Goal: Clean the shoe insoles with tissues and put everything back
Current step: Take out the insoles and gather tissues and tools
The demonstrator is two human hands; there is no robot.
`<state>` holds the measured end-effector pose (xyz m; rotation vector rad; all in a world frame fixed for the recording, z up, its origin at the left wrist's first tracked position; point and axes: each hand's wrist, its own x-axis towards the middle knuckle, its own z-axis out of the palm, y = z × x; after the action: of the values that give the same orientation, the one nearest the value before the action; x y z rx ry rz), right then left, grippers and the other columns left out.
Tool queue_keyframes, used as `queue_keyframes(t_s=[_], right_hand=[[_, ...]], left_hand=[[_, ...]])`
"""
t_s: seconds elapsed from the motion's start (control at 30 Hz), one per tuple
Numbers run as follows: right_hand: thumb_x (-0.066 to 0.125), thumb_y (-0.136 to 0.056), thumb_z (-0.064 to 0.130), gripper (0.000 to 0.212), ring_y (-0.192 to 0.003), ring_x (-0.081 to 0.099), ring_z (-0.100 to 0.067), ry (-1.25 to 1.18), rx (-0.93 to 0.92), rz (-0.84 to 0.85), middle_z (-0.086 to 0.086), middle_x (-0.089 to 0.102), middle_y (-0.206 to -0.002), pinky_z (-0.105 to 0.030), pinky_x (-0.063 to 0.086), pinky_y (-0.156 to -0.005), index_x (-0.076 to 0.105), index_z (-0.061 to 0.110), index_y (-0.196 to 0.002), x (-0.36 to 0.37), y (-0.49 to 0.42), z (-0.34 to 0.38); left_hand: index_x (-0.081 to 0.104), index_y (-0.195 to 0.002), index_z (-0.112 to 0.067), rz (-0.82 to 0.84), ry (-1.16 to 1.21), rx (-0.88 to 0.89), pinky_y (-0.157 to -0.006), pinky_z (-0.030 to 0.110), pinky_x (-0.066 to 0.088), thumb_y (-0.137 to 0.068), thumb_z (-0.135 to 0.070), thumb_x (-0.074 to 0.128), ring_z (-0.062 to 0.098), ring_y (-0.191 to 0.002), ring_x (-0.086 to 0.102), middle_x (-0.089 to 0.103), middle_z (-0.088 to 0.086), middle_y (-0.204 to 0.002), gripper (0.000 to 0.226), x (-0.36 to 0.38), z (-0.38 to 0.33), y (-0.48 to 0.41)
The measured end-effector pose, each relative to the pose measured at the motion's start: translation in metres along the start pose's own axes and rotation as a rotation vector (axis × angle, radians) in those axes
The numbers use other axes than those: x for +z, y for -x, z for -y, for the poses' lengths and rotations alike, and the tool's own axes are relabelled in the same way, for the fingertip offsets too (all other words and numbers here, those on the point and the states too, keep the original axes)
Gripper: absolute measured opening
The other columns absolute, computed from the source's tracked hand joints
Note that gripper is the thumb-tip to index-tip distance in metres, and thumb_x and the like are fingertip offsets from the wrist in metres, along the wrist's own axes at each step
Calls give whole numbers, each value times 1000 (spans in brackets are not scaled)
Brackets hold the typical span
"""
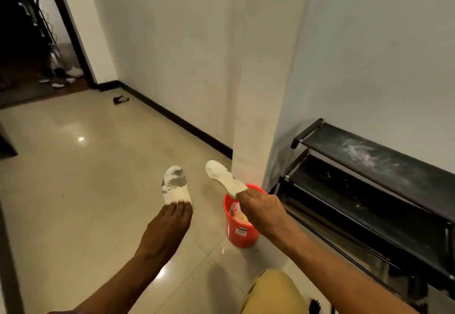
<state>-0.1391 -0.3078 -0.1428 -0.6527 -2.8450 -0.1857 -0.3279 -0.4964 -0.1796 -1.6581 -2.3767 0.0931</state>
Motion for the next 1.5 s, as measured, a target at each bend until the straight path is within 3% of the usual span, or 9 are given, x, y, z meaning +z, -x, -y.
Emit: queue_keyframes(t_s=[0.2,0.4,0.6,0.7,0.77,0.83,1.1,1.33,1.5], right_hand=[[71,-79,9,16,-65,63,-19,-130,-210,29,0,62,-76,-34,46,-39,62,19,-86,132,-28,9],[63,-80,3,20,-75,62,-22,-208,-257,191,-1,63,-84,-35,47,-43,61,18,-92,294,5,28],[79,-53,-1,34,-70,64,-17,-220,-227,438,2,64,-71,-25,41,-41,62,21,-73,380,68,45],[82,-48,0,35,-72,65,-17,-196,-192,575,2,64,-69,-24,43,-43,62,21,-69,406,95,52],[81,-51,-1,36,-75,66,-18,-209,-190,651,2,65,-73,-24,43,-43,62,20,-74,409,107,52],[81,-48,-1,39,-70,64,-15,-232,-197,665,4,64,-72,-24,40,-41,62,21,-73,400,109,47],[76,-49,-2,40,-64,57,-16,-167,-173,440,6,57,-69,-27,19,-41,51,22,-69,289,72,2],[76,-71,19,23,-72,64,-21,-146,42,21,2,63,-82,-28,46,-48,59,22,-86,84,50,-87],[49,-86,28,19,-83,64,-26,-83,363,-279,-2,65,-90,-37,55,-58,62,20,-97,-65,101,-153]], left_hand=[[69,-116,9,192,9,-63,-78,50,62,-49,22,63,45,-89,72,71,29,-106,68,140,9,30],[72,-112,10,418,52,-85,-71,50,64,-33,14,87,45,-88,74,73,29,-105,80,256,-28,60],[71,-111,13,554,30,-4,-70,55,62,-62,17,61,47,-87,74,71,33,-106,51,349,-70,95],[69,-112,12,648,26,27,-67,54,62,-77,-3,53,45,-84,74,72,31,-102,41,376,-85,115],[71,-108,10,826,46,32,-63,50,63,-57,-23,92,43,-80,75,74,28,-97,64,381,-93,119],[76,-102,7,873,119,21,-62,46,63,-17,-37,104,40,-78,76,75,26,-95,100,385,-96,116],[75,-108,5,592,175,108,-71,43,64,-36,-28,105,37,-87,76,75,23,-101,85,265,-88,14],[65,-115,-9,42,190,300,-63,34,60,-61,-18,92,28,-80,72,74,9,-99,62,68,-126,-105],[71,-100,-22,-162,306,432,-49,29,52,-63,-19,87,23,-72,73,74,0,-88,40,-107,-231,-150]])
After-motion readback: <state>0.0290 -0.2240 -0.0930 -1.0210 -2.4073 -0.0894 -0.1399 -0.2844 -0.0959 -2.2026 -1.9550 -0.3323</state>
